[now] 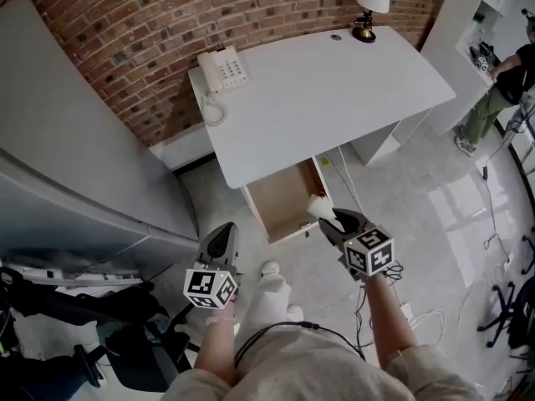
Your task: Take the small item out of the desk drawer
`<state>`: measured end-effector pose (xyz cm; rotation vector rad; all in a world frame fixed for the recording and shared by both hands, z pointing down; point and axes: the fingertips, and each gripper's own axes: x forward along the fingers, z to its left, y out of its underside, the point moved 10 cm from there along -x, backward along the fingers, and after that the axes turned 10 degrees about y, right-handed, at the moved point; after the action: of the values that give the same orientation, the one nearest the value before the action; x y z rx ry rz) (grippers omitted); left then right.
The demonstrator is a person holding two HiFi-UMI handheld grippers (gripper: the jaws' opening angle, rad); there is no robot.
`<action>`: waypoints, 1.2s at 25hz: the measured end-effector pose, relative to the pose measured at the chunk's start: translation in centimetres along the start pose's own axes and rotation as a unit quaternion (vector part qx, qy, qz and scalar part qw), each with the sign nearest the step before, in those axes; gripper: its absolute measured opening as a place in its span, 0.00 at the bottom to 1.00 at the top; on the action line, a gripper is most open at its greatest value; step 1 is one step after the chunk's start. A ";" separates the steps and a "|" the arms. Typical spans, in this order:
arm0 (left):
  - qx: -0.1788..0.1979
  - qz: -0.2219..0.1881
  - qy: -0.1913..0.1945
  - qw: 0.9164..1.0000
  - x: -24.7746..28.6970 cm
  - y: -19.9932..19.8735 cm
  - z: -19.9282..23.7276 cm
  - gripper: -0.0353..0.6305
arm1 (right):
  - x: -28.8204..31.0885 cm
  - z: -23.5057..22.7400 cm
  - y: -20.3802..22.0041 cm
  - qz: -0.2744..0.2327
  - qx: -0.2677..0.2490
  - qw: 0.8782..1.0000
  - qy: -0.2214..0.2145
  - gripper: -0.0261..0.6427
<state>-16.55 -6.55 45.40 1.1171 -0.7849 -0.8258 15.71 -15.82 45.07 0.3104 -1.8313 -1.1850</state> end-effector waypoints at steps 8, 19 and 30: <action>0.018 -0.029 -0.007 0.999 -2.6 -2.0 -2.1 0.06 | -3.8 0.7 -0.7 -0.059 -0.004 0.998 0.020 0.27; 0.040 -0.052 -0.026 0.998 -6.4 -3.1 -3.7 0.06 | -8.5 1.2 -0.9 -0.118 -0.003 0.992 0.044 0.27; 0.047 -0.060 -0.035 0.996 -9.4 -3.7 -5.0 0.06 | -11.8 2.3 -0.1 -0.155 0.003 0.986 0.061 0.27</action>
<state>-17.37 2.97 39.48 1.2341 -0.8282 -0.9394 20.46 -7.15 38.14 0.6773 -1.7200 -1.3388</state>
